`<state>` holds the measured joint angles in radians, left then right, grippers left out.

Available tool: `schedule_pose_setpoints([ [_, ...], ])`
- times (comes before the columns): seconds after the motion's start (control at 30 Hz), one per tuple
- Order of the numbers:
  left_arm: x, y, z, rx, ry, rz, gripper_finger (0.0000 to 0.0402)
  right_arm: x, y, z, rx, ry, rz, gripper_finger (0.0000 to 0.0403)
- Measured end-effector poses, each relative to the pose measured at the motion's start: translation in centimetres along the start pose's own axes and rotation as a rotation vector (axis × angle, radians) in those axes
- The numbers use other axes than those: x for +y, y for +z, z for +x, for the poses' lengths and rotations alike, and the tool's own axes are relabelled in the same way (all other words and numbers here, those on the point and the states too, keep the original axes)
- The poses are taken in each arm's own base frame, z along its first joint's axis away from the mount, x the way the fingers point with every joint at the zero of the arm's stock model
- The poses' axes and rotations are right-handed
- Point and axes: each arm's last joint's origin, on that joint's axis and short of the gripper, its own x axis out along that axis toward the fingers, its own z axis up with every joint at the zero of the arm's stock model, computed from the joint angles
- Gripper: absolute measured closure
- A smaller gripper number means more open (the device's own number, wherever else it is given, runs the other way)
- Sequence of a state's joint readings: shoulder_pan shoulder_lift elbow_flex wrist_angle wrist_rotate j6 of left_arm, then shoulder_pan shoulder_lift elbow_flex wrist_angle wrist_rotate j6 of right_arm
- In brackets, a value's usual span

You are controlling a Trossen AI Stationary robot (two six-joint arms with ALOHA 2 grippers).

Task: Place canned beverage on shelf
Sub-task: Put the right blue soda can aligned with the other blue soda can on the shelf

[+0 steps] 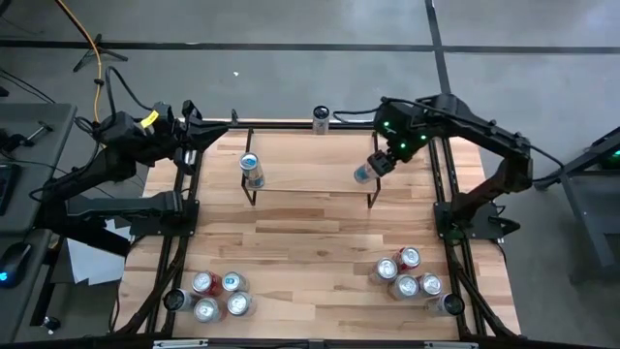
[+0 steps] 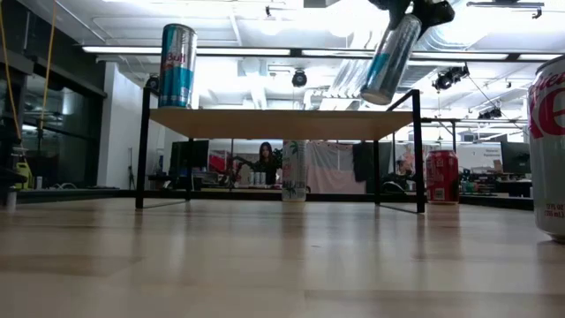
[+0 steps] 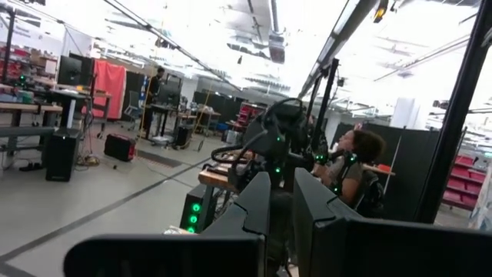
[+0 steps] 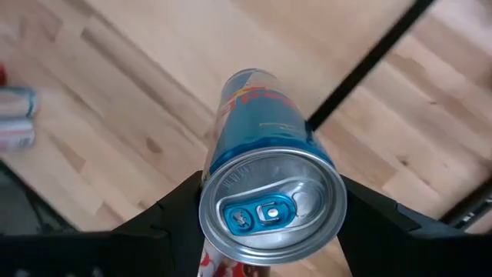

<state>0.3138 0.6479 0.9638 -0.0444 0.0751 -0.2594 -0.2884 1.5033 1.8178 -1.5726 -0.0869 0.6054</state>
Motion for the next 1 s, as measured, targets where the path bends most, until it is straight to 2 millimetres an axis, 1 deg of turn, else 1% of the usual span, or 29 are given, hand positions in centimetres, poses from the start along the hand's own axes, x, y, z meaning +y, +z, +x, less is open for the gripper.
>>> schedule_pose_setpoints([
  [0.1,0.1,-0.1,0.5,-0.002,-0.001,0.000,0.0399,0.9,0.3,0.1,-0.007,0.007,-0.058,0.0183],
  [0.2,0.2,-0.3,1.9,0.035,0.008,0.033,0.0399,1.5,0.6,0.2,-0.022,-0.011,-0.104,0.0183],
  [0.27,0.4,-0.8,3.6,0.124,0.023,0.059,0.0399,1.7,0.7,0.1,-0.032,-0.020,-0.120,0.0183],
  [0.37,0.4,-1.6,6.8,0.273,0.028,0.102,0.0400,1.7,0.7,-0.3,-0.051,-0.022,-0.134,0.0183],
  [0.43,0.6,-2.0,8.8,0.389,0.041,0.180,0.0401,1.7,0.7,-0.6,-0.061,-0.017,-0.153,0.0183],
  [0.53,0.6,-1.6,11.7,0.481,0.037,0.322,0.0401,1.7,0.7,-1.0,-0.077,-0.007,-0.167,0.0183],
  [0.57,0.6,-1.9,12.8,0.522,0.030,0.353,0.0401,1.7,0.7,-1.1,-0.079,-0.006,-0.177,0.0183],
  [0.67,1.1,-3.7,15.9,0.619,0.014,0.394,0.0401,1.7,0.7,-1.1,-0.078,-0.007,-0.187,0.0183],
  [0.77,1.5,-5.1,18.4,0.651,0.012,0.402,0.0401,1.7,0.7,-1.1,-0.077,-0.007,-0.186,0.0183],
  [0.8,1.7,-5.7,19.1,0.659,0.012,0.402,0.0401,1.7,0.7,-1.1,-0.077,-0.007,-0.186,0.0183],
  [0.93,2.7,-9.7,21.5,0.741,0.010,0.396,0.0401,1.7,0.7,-1.1,-0.080,-0.012,-0.186,0.0183],
  [1.0,2.9,-11.1,22.3,0.759,0.003,0.392,0.0401,1.7,0.8,-1.1,-0.091,-0.031,-0.188,0.0183],
])
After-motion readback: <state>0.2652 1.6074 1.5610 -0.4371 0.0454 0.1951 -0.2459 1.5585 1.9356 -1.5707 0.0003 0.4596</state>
